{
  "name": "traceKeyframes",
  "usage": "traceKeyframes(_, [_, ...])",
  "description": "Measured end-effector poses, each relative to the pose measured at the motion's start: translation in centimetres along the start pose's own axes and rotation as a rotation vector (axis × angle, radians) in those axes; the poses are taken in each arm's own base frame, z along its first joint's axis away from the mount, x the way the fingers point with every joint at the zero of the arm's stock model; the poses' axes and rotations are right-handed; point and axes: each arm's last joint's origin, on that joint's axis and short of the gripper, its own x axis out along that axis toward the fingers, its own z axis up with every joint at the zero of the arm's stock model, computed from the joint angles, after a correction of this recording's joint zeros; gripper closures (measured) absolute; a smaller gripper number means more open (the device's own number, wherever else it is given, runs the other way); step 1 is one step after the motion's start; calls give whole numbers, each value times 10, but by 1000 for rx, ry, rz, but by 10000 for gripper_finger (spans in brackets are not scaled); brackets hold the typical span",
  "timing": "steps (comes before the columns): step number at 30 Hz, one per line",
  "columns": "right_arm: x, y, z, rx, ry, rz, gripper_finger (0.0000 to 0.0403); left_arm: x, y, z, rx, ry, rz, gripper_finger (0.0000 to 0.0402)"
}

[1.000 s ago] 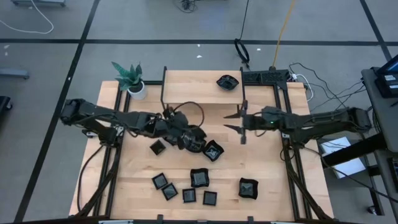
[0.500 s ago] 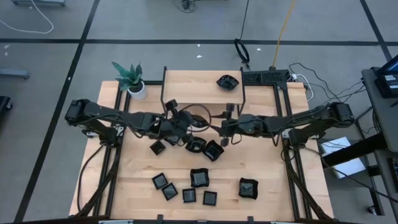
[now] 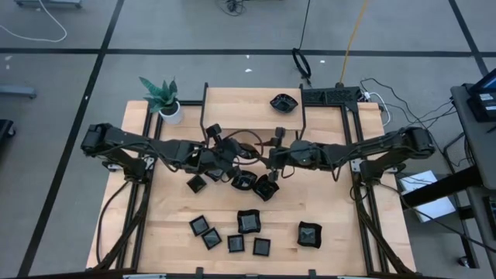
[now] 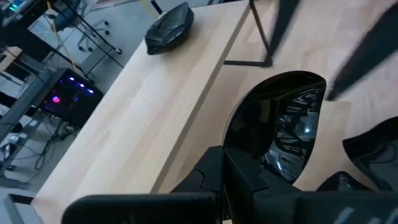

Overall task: Pick & Place Mini shaped plates
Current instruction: Stack the black leaf-shaped plate on top of the other black leaf-shaped plates on the shelf

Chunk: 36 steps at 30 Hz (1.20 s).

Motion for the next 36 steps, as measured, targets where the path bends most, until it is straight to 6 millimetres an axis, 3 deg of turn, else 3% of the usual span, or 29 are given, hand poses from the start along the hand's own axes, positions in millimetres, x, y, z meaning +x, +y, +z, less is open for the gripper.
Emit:
traceKeyframes(6, [9, 1, -8, 0, 16, 43, 243, -3, -4, 0, 30, -8, -17, 398])
traceKeyframes(17, [9, -2, -2, 19, -41, 15, 253, -5, -6, 0, 17, -10, -23, 394])
traceKeyframes(32, [10, -5, -4, 15, -37, 2, 392, -5, -8, 1, 3, -17, -77, 394])
traceKeyframes(36, [9, -5, -3, 5, -40, 3, 397, -8, -13, 7, -25, -72, -130, 379])
